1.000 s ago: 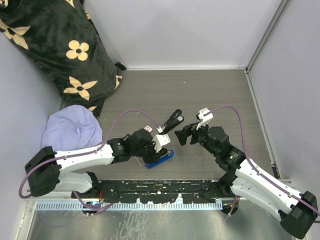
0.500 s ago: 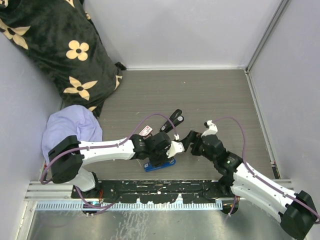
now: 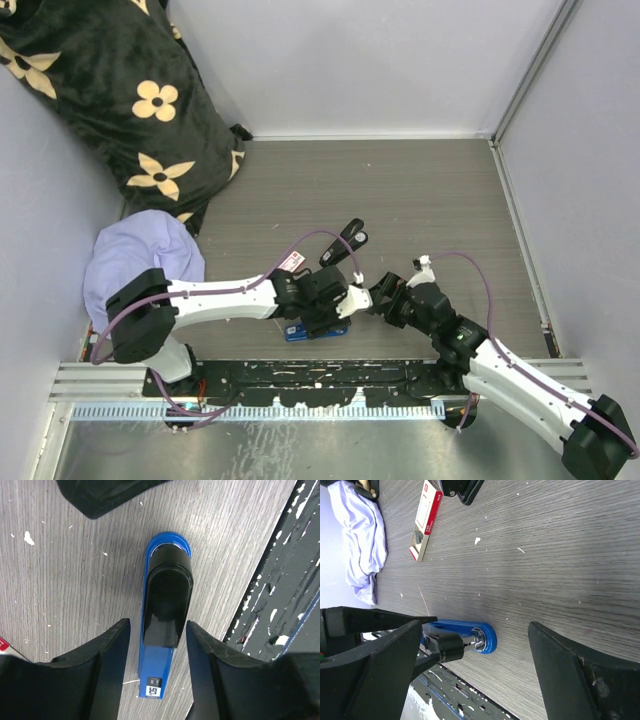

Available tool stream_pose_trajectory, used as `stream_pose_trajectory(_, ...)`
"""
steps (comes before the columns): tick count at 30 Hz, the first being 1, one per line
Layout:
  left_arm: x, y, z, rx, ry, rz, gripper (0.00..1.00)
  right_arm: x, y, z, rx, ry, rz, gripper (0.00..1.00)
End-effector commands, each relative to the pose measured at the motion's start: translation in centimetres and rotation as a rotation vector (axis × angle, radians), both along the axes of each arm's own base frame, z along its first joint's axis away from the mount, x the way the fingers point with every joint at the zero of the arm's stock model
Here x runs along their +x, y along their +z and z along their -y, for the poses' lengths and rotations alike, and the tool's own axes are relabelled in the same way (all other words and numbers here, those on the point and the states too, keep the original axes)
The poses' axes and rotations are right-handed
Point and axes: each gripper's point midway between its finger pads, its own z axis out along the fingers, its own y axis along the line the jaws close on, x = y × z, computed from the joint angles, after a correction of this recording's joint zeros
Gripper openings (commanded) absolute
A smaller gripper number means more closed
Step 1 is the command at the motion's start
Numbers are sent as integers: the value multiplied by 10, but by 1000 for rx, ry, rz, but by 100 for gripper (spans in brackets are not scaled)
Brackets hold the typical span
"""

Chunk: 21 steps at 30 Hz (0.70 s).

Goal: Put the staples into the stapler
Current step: Close the stapler at the center of the board, then reset both arms

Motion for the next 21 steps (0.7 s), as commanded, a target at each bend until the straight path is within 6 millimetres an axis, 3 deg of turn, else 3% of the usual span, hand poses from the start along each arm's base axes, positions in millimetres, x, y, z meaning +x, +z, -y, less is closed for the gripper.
stream_pose_trajectory(1, 6, 36, 21, -194, -9, 73, 58, 9, 26, -7, 19, 9, 62, 93)
stream_pose_trajectory(6, 8, 56, 23, -321, 56, 93, 76, 12, 31, -5, -12, 17, 102, 95)
stream_pose_trajectory(11, 27, 81, 15, -432, 206, 82, 83, 22, 49, 4, -96, 10, 197, 96)
stream_pose_trajectory(17, 74, 112, -3, -575, 433, 13, 92, 64, 94, 12, -317, -17, 367, 100)
stream_pose_trajectory(21, 123, 124, -28, -620, 607, 14, 95, 106, 94, 8, -493, -24, 350, 100)
